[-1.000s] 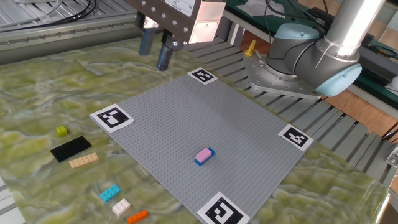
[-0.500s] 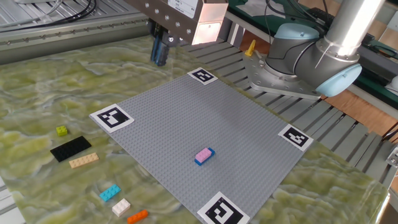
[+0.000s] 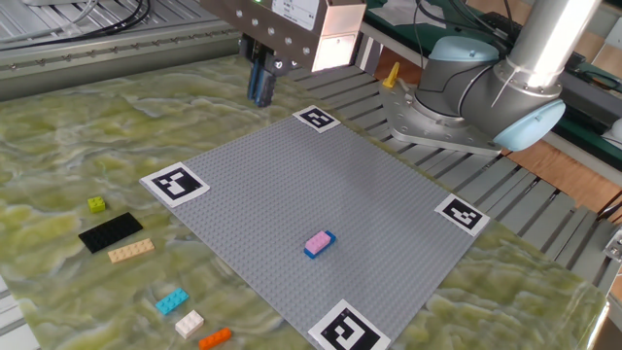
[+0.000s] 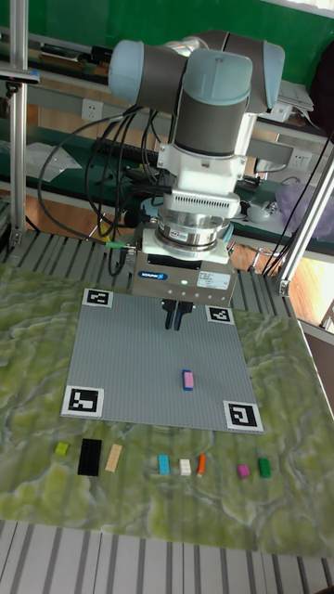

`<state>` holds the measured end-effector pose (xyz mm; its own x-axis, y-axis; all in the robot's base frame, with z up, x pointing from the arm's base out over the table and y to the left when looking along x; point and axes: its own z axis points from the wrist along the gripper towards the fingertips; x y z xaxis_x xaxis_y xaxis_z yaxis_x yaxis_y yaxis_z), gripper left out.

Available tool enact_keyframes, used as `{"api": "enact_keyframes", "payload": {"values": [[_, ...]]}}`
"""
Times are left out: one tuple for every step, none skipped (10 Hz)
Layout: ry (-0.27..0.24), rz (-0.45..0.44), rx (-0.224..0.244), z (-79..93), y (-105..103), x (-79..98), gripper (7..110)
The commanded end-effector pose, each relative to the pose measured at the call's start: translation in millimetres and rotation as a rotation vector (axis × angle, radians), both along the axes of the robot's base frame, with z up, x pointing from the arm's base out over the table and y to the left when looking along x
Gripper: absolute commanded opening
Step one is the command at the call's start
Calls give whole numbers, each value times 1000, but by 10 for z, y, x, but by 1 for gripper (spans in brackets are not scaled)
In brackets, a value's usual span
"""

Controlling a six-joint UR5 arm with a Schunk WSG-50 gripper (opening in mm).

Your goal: Stack small Lego blocks randomly, one at a time

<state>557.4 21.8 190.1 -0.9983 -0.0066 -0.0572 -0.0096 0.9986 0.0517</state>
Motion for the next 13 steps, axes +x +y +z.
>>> {"api": "enact_keyframes", "payload": {"values": [[7,3,18,10,43,-18,7],[20,19,15,7,40,-53,7],[49,33,-23,1,-56,-126,7],[50,25,-27,0,-67,-130,7],[52,12,-13,1,-33,-133,7],[83,5,-24,1,-60,-210,7],[16,2,-91,3,-228,-41,7],[5,36,-181,23,-446,-11,7],[41,52,-231,39,-571,-96,7],[56,59,-200,26,-496,-134,7],[43,73,-171,16,-420,-104,7],[40,61,-127,6,-313,-100,7],[25,45,-73,1,-179,-65,7]]}}
